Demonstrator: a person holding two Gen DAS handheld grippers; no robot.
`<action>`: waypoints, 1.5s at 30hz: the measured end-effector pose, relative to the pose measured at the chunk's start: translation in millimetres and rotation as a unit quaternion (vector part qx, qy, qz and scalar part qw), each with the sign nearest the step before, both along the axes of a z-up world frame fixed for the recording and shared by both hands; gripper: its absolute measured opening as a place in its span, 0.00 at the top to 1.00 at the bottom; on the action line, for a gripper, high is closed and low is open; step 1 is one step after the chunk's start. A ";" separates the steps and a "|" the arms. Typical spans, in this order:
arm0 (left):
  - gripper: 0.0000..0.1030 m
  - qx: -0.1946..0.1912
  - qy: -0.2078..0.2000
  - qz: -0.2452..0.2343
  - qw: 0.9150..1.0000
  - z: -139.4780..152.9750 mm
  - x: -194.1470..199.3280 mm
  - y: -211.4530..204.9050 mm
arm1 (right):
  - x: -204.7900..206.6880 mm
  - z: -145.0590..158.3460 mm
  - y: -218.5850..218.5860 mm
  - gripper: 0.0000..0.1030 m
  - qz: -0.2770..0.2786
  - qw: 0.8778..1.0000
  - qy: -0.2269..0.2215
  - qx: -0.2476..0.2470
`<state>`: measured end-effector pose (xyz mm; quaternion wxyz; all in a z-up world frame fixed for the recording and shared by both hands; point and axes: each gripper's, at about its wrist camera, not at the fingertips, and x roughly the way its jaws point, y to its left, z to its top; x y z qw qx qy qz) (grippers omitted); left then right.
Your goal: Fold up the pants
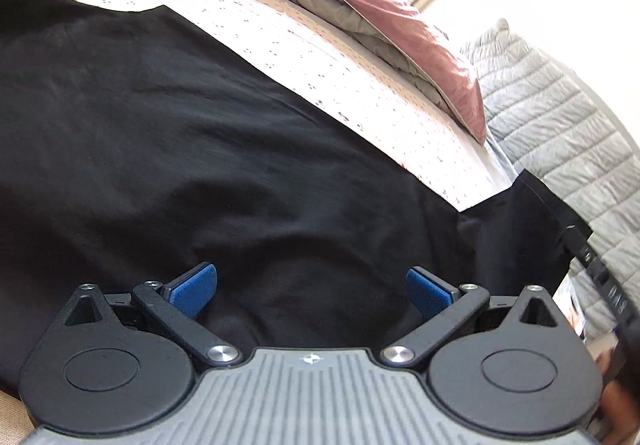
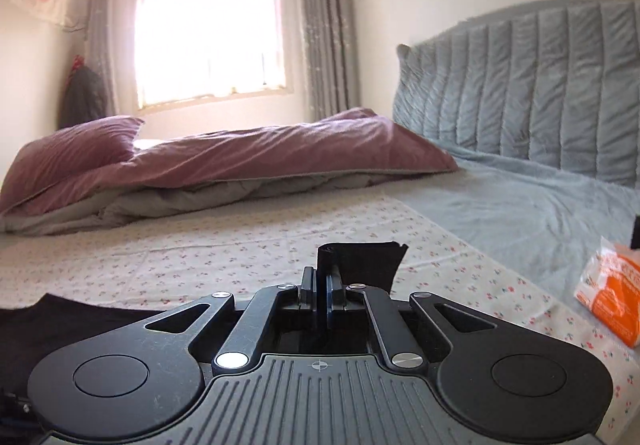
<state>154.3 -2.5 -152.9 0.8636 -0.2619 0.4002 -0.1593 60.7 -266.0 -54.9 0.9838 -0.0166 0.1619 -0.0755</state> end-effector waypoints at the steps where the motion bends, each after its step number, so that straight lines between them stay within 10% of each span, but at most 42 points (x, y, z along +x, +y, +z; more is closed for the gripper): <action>1: 0.10 -0.010 -0.002 0.010 1.000 -0.4 0.0 5.2 | 1.1 -4.5 22.5 0.95 0.037 0.999 0.006 -0.024; 6: 0.11 -0.029 -0.007 0.055 0.998 1.9 0.6 22.5 | -3.8 -55.6 129.0 0.95 0.196 0.968 0.086 -0.129; 11: 0.11 -0.036 -0.002 0.054 0.998 4.3 -1.1 25.1 | -14.7 -79.4 166.7 0.95 0.239 0.949 0.109 -0.173; 30: 0.21 -0.093 0.026 -0.029 0.995 4.6 21.4 0.7 | -31.2 -60.2 165.3 0.95 0.230 0.957 0.063 -0.165; 39: 0.51 -0.037 0.087 -0.043 0.995 1.7 65.0 -4.1 | -36.1 -66.8 184.1 0.95 0.246 0.948 0.062 -0.190; 42: 0.77 -0.004 0.078 -0.048 0.996 1.5 68.5 -5.0 | -28.7 -65.4 185.4 0.95 0.246 0.950 0.057 -0.185; 43: 0.99 0.004 0.073 -0.047 0.996 0.4 67.5 -3.3 | -28.6 -65.3 188.0 0.95 0.247 0.949 0.055 -0.187; 45: 1.00 0.004 0.078 -0.041 0.996 -4.5 67.0 3.5 | -28.7 -67.3 192.0 0.95 0.248 0.947 0.053 -0.197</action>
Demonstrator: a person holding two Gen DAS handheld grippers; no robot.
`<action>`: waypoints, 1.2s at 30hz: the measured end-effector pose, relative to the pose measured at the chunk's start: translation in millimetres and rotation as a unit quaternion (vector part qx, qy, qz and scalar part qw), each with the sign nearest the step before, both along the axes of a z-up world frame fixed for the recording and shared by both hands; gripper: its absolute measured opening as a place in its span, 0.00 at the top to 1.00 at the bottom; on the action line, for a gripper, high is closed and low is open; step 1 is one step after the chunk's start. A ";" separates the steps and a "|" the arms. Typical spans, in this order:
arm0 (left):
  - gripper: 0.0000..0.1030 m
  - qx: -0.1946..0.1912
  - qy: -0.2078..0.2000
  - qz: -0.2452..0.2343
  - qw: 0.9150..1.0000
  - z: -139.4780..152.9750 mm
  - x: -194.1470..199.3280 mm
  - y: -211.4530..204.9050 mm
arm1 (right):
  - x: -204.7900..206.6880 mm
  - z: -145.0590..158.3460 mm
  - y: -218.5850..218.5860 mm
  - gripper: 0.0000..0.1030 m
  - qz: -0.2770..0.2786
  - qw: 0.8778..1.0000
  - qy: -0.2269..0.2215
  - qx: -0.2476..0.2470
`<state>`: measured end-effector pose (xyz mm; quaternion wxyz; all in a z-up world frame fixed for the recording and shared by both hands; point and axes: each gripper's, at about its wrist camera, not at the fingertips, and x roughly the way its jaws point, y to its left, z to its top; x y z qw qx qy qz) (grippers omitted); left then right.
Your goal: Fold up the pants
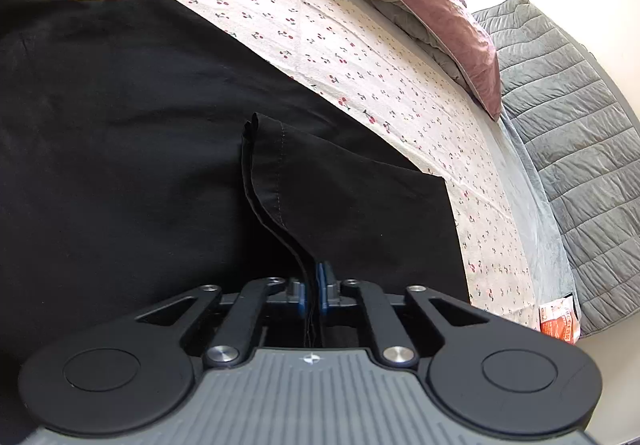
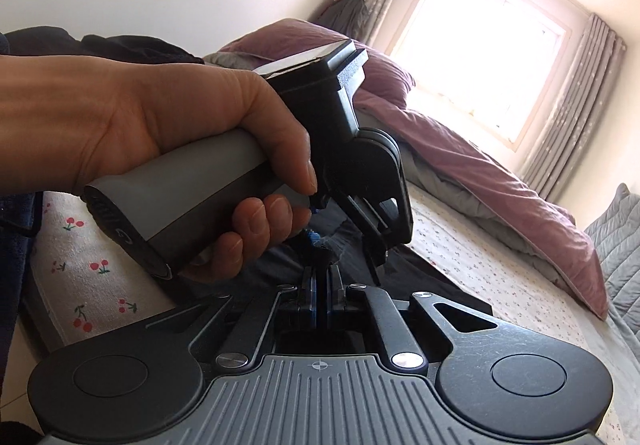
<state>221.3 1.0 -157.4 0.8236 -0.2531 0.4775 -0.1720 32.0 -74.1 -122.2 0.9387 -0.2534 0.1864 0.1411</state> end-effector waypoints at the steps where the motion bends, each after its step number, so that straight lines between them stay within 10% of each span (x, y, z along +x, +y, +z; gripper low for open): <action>1: 1.00 -0.005 0.004 0.006 1.000 -0.6 -0.1 4.8 | -0.7 -1.1 3.0 0.95 0.002 1.000 -0.002 -0.004; 20: 1.00 -0.011 -0.048 0.089 0.995 28.5 -18.7 99.3 | 28.3 -10.5 65.4 0.86 0.012 0.999 -0.009 0.029; 23: 1.00 -0.025 -0.036 0.104 0.994 29.3 -20.0 119.4 | 35.4 -6.2 75.4 0.45 0.007 0.999 -0.018 0.032; 25: 1.00 -0.015 -0.040 0.114 0.993 34.4 -26.3 131.2 | 39.9 -6.9 85.4 0.50 0.021 0.999 0.001 0.046; 27: 1.00 -0.002 -0.046 0.117 0.992 40.4 -28.6 138.2 | 41.8 -4.6 94.2 0.84 0.040 0.997 0.019 0.062; 30: 1.00 0.026 -0.060 0.118 0.991 53.5 -29.2 150.6 | 46.9 -3.0 114.3 0.99 0.063 0.994 0.020 0.082; 36: 1.00 0.063 -0.084 0.137 0.985 53.0 -37.1 199.3 | 57.9 -3.6 148.7 0.99 0.096 0.991 -0.005 0.090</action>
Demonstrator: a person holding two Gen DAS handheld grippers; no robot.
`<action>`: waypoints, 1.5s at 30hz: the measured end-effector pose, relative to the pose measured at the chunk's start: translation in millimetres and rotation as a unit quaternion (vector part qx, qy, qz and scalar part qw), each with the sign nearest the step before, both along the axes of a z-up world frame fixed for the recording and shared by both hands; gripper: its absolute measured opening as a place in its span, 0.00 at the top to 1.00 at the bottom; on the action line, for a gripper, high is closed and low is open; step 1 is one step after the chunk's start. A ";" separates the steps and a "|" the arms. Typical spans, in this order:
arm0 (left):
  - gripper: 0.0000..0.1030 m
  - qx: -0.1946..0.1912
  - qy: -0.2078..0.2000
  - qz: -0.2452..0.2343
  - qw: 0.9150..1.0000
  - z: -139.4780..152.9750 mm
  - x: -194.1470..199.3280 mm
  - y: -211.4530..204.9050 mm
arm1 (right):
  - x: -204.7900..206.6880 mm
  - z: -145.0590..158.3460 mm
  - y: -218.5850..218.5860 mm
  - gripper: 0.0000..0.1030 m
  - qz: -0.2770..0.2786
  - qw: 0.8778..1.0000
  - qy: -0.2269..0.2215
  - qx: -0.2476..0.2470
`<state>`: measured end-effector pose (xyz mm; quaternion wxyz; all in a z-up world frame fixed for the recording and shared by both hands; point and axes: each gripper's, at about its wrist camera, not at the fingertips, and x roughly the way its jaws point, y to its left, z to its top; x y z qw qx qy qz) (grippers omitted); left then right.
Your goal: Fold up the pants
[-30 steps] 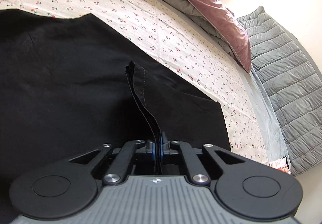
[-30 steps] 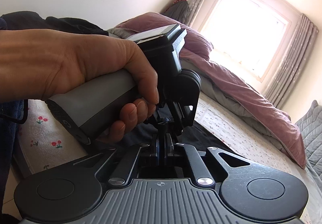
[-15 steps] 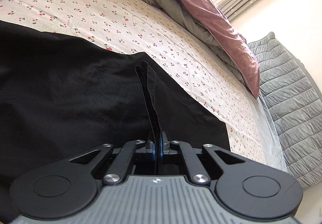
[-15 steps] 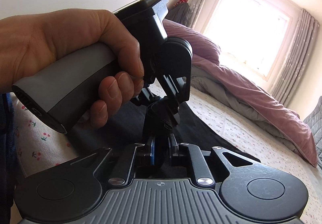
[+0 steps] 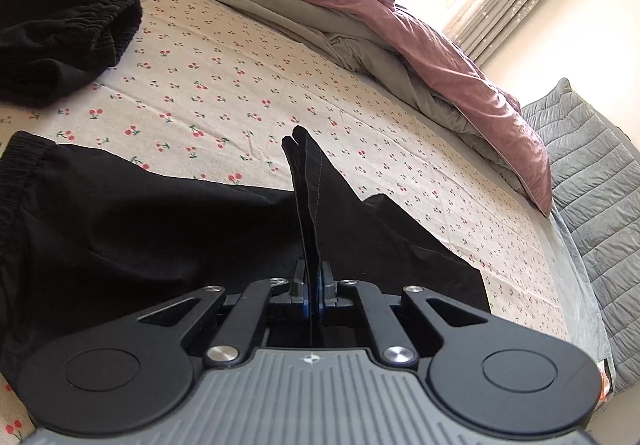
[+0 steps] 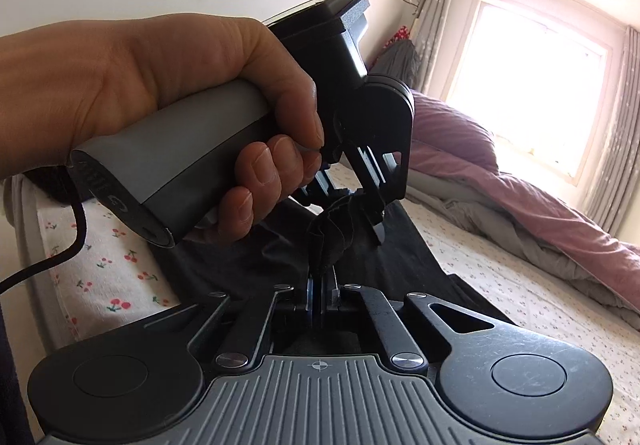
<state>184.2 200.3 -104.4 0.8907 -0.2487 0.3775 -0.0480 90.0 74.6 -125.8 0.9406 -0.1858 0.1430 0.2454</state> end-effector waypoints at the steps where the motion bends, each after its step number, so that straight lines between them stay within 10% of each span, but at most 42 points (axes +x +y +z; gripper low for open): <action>1: 1.00 0.008 -0.002 0.015 1.000 -3.7 -4.1 8.4 | 4.9 -1.6 5.2 0.99 0.008 1.000 0.007 0.002; 9: 1.00 0.055 0.027 0.113 0.992 -23.2 -16.4 86.1 | -11.8 -13.7 31.1 0.67 0.075 0.996 0.036 -0.020; 25: 1.00 0.075 -0.001 0.160 0.984 -13.1 -21.5 126.5 | 0.3 -12.1 -55.3 0.62 -0.044 0.993 0.112 0.008; 27: 0.64 0.093 -0.002 0.204 0.975 -6.9 -31.3 133.7 | -0.1 -14.2 -59.6 0.62 -0.047 0.993 0.109 0.008; 30: 0.60 0.052 -0.046 0.267 0.961 1.6 -58.9 153.7 | 2.0 -13.4 -65.0 0.61 -0.049 0.993 0.107 0.012; 33: 0.60 -0.004 -0.088 0.246 0.965 7.6 -75.6 153.0 | 8.0 -12.5 -69.1 0.60 -0.056 0.991 0.118 0.029; 39: 0.60 0.112 -0.030 0.106 0.988 1.8 -39.9 82.0 | 7.4 -5.0 -80.2 0.61 -0.054 0.989 0.127 0.054; 42: 0.62 0.179 0.065 0.094 0.977 -25.0 -12.1 65.2 | 19.1 -6.6 -91.4 0.61 -0.076 0.982 0.160 0.064; 45: 0.60 0.218 0.075 0.091 0.969 -27.7 -4.1 52.5 | 41.2 -23.9 -111.2 0.61 -0.109 0.963 0.237 0.063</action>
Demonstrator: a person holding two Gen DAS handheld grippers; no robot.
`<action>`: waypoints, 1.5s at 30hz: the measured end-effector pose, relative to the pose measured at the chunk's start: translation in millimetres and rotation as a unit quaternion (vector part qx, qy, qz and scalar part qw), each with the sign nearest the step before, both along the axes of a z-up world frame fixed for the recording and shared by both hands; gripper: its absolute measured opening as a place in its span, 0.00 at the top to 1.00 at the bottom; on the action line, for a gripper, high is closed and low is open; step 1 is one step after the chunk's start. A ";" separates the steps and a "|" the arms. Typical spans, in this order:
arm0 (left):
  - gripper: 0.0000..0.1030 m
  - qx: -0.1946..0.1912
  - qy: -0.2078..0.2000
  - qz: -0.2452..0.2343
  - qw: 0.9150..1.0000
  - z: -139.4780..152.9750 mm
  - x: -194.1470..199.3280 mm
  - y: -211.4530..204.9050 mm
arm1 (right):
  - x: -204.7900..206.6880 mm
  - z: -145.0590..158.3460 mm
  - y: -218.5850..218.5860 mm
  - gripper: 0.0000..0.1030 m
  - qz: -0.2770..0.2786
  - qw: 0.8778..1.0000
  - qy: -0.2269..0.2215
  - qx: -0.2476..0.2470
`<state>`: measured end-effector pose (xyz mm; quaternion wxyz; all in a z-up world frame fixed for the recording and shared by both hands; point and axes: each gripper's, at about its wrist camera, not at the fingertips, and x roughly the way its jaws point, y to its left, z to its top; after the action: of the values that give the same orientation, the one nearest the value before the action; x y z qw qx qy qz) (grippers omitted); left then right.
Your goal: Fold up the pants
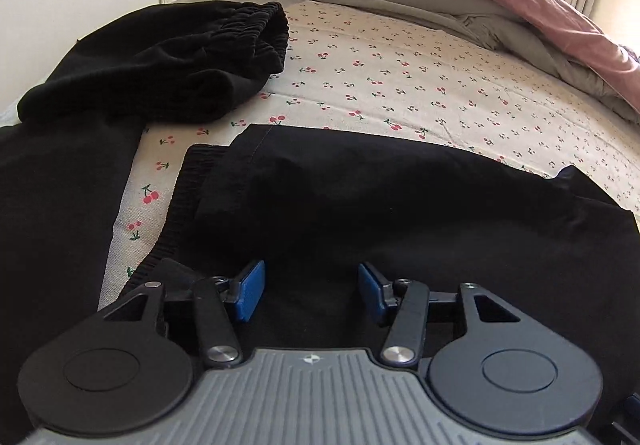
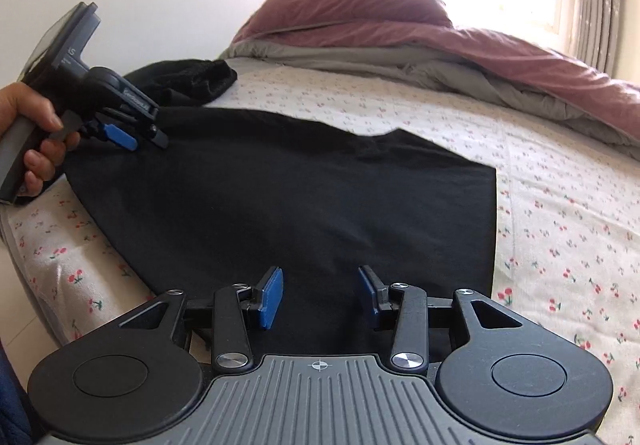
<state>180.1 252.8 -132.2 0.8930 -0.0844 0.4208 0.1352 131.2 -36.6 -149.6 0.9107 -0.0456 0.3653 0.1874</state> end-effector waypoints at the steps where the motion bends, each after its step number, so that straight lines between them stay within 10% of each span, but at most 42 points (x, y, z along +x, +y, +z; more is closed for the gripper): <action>1: 0.60 0.002 0.001 0.002 1.000 1.1 0.6 -2.2 | 2.7 -1.1 -9.6 0.61 -0.003 1.000 0.008 0.014; 9: 0.60 -0.024 -0.069 -0.033 0.997 28.6 -2.8 -34.1 | 29.2 30.9 -109.3 0.63 -0.064 0.983 0.098 0.141; 14: 0.60 -0.032 -0.082 -0.127 0.988 33.4 7.8 -102.8 | 32.1 23.0 -148.1 0.81 -0.064 0.974 0.149 0.159; 27: 0.60 0.058 -0.062 -0.351 0.932 3.1 6.2 -309.1 | 16.0 -11.7 -168.8 0.77 -0.081 0.919 0.227 0.312; 34: 0.60 0.039 0.000 -0.302 0.953 -19.3 40.6 -323.2 | 16.7 -25.6 -169.9 0.77 -0.087 0.908 0.243 0.331; 45: 0.52 0.086 0.035 -0.276 0.957 -13.1 82.5 -349.4 | 16.2 -27.6 -169.4 0.79 -0.086 0.908 0.239 0.334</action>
<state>262.6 -96.6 -145.2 0.8843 0.1170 0.4452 -0.0781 147.4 -206.0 -177.2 0.7709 0.3392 0.4902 0.2244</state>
